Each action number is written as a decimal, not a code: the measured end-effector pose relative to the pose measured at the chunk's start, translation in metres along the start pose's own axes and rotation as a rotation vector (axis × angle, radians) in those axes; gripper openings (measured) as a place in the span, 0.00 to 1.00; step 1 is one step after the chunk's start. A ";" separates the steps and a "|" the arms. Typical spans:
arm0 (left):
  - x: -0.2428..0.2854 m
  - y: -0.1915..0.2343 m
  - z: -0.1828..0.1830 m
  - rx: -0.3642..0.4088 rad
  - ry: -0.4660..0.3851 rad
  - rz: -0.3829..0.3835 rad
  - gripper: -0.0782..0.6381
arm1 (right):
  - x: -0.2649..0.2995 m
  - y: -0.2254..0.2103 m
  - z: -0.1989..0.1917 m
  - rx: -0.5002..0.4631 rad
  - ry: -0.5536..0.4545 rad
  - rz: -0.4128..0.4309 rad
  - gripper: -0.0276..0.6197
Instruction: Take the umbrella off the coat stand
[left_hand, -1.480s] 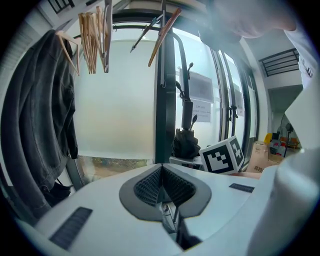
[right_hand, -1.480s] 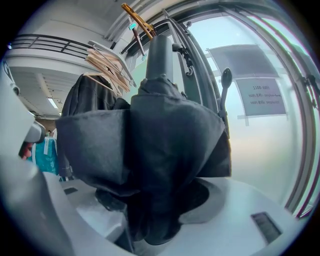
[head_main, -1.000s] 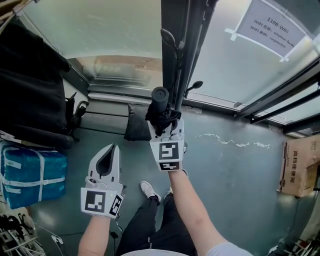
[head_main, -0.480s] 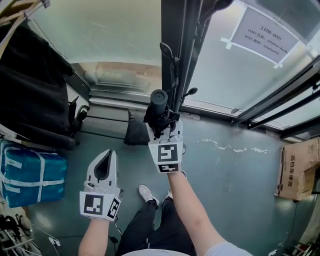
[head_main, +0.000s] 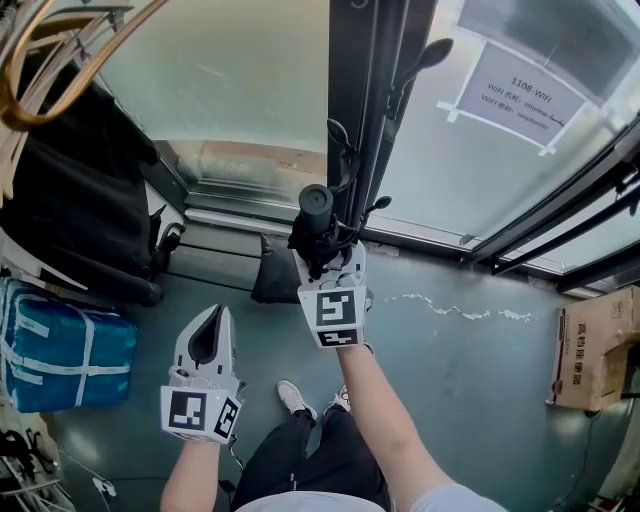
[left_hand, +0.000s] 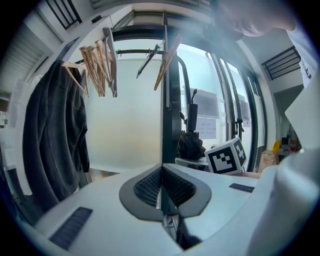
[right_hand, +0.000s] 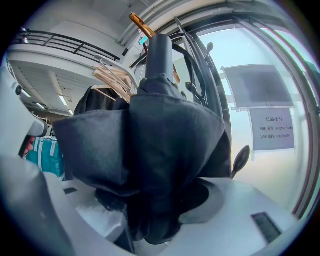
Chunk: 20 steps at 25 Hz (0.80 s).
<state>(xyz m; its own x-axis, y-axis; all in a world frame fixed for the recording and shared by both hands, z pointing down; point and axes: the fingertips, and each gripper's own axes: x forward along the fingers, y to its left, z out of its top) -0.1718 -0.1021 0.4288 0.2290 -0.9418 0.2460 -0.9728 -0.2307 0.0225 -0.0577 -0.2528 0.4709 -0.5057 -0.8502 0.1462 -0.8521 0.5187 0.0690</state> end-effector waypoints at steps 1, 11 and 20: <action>-0.001 0.000 0.002 0.001 -0.001 0.003 0.14 | 0.000 0.000 0.004 -0.004 -0.002 0.003 0.45; -0.006 -0.004 0.030 -0.002 -0.042 0.017 0.14 | 0.000 -0.005 0.035 -0.026 -0.020 0.017 0.45; -0.017 0.003 0.045 -0.014 -0.061 0.058 0.14 | 0.014 -0.011 0.055 -0.051 -0.021 0.040 0.45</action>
<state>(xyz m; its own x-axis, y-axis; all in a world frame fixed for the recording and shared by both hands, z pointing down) -0.1767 -0.0982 0.3811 0.1739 -0.9666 0.1883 -0.9847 -0.1725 0.0236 -0.0629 -0.2753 0.4179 -0.5422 -0.8302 0.1295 -0.8236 0.5556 0.1138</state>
